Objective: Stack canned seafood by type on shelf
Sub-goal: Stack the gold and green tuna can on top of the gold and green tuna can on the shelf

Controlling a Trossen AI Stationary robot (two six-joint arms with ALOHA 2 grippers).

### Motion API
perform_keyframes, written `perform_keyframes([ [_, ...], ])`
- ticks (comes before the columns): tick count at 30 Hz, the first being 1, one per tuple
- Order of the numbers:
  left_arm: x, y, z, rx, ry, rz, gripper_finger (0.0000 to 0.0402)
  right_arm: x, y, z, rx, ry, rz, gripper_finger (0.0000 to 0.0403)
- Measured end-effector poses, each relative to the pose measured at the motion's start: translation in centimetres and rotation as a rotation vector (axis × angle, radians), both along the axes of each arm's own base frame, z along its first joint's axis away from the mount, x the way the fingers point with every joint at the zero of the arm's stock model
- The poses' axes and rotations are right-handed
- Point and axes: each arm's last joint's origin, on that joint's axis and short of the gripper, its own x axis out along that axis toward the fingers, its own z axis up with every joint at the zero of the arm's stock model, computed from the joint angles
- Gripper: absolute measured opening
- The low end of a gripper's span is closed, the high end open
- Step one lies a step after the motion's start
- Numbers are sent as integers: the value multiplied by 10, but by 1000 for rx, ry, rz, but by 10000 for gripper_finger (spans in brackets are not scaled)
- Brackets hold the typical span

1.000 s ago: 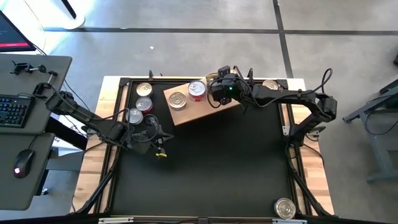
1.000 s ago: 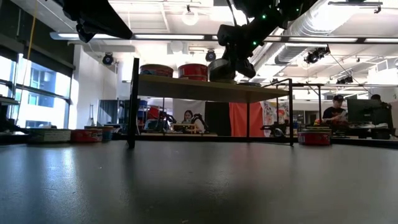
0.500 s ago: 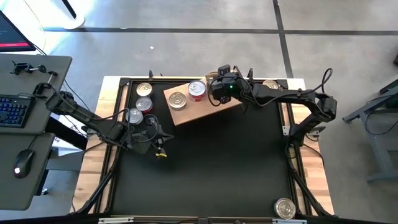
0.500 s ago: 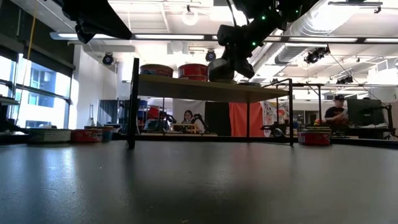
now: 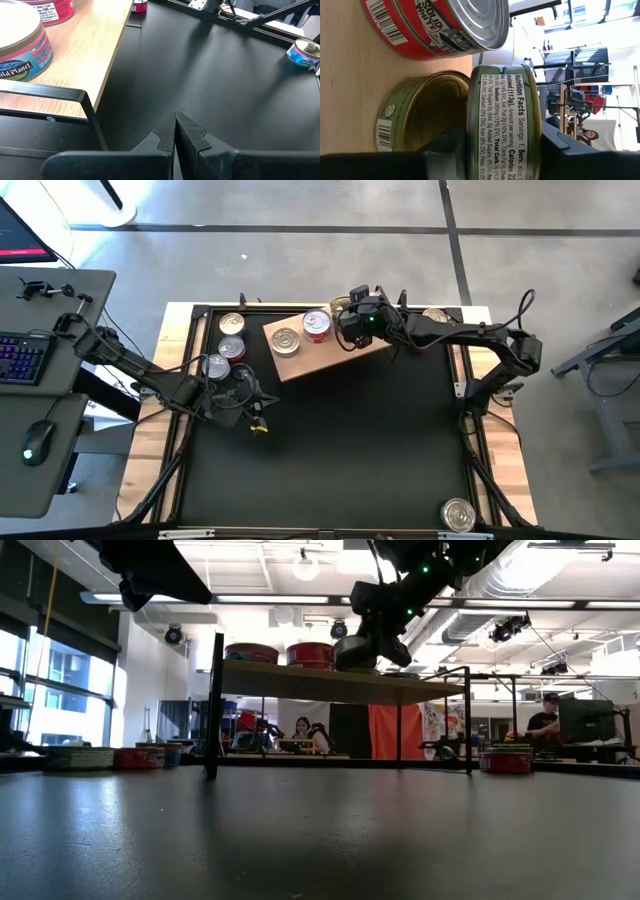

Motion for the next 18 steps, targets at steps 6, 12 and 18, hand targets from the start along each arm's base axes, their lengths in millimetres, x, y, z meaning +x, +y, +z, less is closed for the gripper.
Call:
perform_keyframes([
  [6,0,0,0,0,0,0,0,0,0,0,0,0,0,138],
  [12,0,0,0,0,1,0,0,0,0,0,22,-22,-15,142],
  [18,-1,0,-1,8,15,1,0,-1,1,-2,47,-13,-25,170],
])
